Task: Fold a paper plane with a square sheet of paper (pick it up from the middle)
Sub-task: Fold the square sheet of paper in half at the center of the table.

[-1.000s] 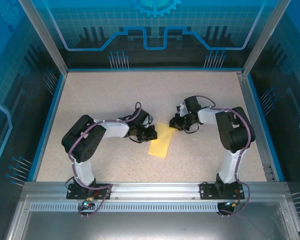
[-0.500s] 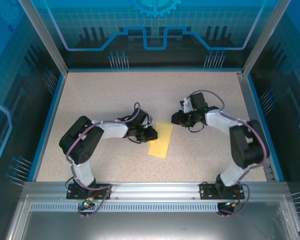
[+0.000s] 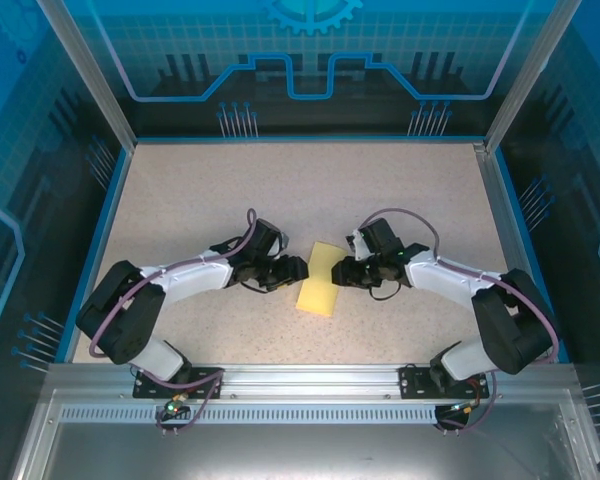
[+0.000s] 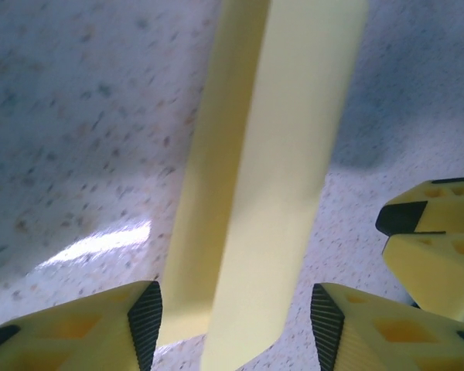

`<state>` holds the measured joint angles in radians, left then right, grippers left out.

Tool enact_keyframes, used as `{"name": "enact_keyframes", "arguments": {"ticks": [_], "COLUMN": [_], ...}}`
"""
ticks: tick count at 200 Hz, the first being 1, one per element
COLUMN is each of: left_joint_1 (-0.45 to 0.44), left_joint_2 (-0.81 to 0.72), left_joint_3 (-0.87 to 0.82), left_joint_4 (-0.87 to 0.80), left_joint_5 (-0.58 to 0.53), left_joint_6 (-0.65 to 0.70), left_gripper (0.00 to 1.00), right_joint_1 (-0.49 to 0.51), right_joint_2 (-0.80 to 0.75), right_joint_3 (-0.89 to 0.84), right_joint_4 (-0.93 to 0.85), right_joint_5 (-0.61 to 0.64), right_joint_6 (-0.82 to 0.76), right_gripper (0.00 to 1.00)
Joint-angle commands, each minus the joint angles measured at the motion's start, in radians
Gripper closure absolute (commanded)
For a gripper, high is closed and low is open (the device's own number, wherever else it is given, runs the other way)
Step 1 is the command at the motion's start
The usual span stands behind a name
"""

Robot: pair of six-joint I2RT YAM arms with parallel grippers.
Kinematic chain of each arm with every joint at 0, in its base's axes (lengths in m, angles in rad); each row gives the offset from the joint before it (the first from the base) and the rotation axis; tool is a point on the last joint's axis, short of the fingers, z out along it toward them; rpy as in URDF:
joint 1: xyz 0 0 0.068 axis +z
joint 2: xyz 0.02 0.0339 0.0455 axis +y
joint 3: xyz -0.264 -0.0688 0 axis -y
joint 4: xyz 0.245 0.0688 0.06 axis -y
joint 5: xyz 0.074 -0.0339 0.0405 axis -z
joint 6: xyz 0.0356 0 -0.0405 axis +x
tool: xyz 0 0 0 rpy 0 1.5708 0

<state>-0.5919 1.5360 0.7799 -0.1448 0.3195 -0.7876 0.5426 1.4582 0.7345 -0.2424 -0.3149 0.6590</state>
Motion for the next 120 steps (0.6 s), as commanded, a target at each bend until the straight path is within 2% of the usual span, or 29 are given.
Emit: {"name": "enact_keyframes", "arguments": {"ticks": [1, 26, 67, 120], "left_joint_1": [0.004, 0.007, 0.012, 0.012], "left_joint_2": [-0.001, 0.03, 0.096, 0.17], "left_joint_3": [-0.013, -0.011, 0.007, 0.067], "left_joint_4": [-0.016, 0.017, 0.095, 0.115], "left_joint_5": [0.049, 0.089, 0.167, 0.22], "left_joint_6": [-0.025, -0.04, -0.059, -0.045], "left_gripper": [0.43, 0.41, 0.42, 0.43], "right_joint_1": [0.02, 0.024, 0.028, 0.025], "right_joint_2": [0.023, 0.025, -0.037, -0.007], "right_joint_3": [0.014, 0.001, -0.013, -0.003], "right_joint_4": [-0.028, -0.006, -0.01, -0.052], "right_joint_5": [0.049, 0.059, 0.116, 0.158], "right_joint_6": [0.056, 0.079, 0.075, 0.081], "right_gripper": [0.68, 0.69, 0.65, 0.64]}}
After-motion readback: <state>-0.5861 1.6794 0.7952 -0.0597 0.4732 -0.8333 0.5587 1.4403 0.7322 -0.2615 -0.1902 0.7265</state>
